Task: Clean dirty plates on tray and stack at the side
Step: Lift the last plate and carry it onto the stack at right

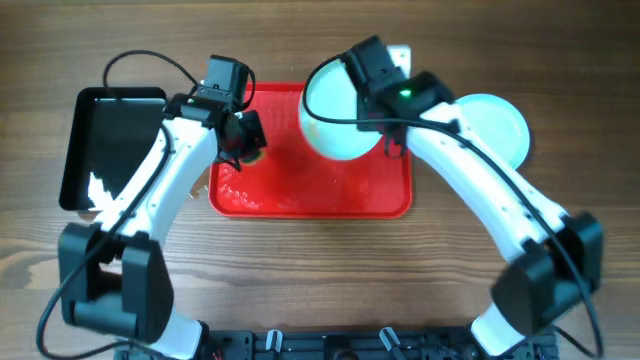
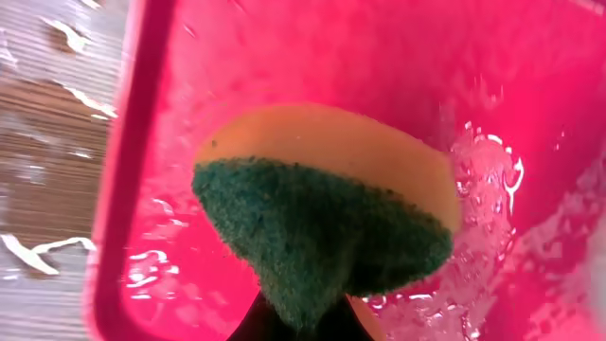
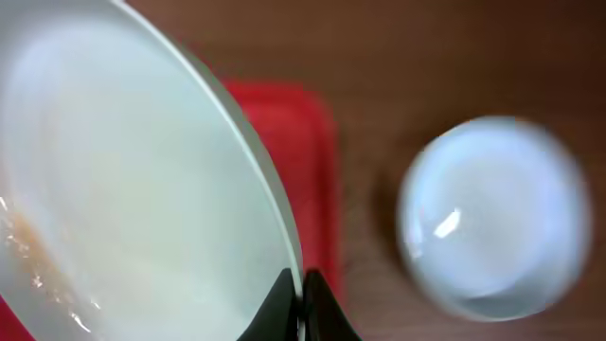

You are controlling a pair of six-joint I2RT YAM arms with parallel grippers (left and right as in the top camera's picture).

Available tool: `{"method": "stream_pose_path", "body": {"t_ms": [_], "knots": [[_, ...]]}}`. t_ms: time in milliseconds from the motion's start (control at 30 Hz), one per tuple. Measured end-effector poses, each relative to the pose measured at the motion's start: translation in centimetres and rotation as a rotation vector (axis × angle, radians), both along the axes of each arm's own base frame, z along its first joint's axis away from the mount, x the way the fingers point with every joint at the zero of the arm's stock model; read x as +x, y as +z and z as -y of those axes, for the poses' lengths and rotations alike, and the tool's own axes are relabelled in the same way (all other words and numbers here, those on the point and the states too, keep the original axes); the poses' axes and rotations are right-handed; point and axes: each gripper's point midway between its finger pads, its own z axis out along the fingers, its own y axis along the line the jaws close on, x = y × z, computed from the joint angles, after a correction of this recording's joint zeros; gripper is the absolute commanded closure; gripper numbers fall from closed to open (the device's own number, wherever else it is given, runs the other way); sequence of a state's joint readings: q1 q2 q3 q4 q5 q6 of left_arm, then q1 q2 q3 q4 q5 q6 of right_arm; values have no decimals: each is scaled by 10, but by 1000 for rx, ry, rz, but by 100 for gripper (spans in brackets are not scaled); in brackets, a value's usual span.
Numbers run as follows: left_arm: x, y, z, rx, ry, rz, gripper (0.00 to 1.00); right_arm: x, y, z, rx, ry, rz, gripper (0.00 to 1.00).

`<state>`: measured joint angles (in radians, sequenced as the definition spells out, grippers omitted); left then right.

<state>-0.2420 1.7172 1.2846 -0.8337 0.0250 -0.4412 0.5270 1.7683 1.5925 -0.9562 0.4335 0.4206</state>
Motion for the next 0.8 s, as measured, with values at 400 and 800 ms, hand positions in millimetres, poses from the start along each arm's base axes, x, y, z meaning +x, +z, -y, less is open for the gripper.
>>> {"method": "stream_pose_path", "body": {"t_ms": [400, 800], "knots": [[-5, -21, 13, -61, -15, -74, 96, -16, 140, 26, -710, 35, 386, 96], [-4, -21, 13, -62, -15, -70, 96, -20, 131, 16, -685, 96, 355, 96]]}}
